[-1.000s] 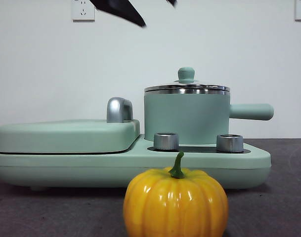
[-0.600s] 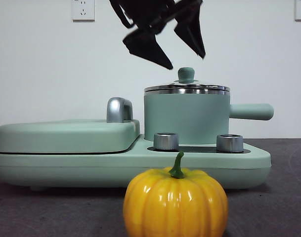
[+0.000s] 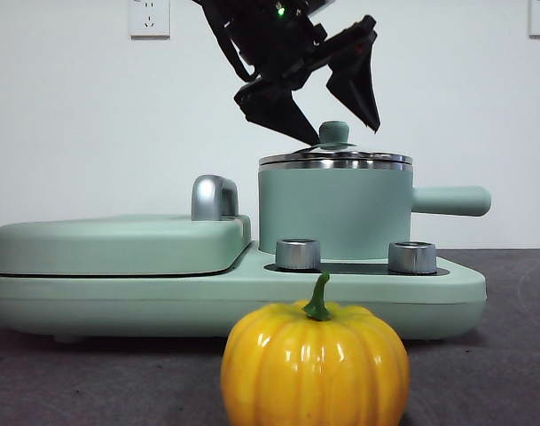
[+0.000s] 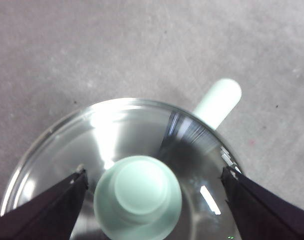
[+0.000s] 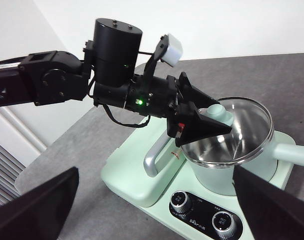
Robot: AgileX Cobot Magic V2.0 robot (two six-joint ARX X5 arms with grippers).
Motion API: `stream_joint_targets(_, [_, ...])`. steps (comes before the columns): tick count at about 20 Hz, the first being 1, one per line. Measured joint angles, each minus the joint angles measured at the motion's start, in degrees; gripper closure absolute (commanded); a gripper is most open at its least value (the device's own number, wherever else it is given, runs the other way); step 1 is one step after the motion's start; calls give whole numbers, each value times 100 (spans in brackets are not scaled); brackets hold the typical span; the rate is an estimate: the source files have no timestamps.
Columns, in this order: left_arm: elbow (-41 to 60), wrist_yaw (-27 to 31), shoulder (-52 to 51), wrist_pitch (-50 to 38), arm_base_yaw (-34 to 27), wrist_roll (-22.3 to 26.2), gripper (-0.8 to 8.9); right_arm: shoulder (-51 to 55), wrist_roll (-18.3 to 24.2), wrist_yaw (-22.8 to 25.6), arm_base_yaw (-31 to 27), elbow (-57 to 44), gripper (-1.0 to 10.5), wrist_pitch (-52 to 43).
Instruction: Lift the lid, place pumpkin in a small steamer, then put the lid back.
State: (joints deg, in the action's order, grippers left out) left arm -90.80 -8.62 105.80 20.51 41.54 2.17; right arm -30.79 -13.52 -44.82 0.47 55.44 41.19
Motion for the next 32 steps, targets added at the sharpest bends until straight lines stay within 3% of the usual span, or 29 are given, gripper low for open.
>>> stream_joint_targets(8, [0, 98, 9, 31, -7, 203, 703, 0, -31, 0, 0, 0, 455, 0])
stream_joint_targets(19, [-107, 105, 7, 216, -13, 299, 762, 0, -90, 0, 0, 0, 455, 107])
stream_joint_targets(21, [-131, 109, -31, 273, -13, 304, 807, 0, -90, 0, 0, 0, 455, 181])
stream_joint_targets(27, [-160, 74, -833, 501, 11, 299, 808, 0, -92, -2, 0, 0, 465, 199])
stream_joint_targets(32, [-184, 74, -1504, 1609, 2, 302, 807, -256, -94, -46, 280, 0, 482, 448])
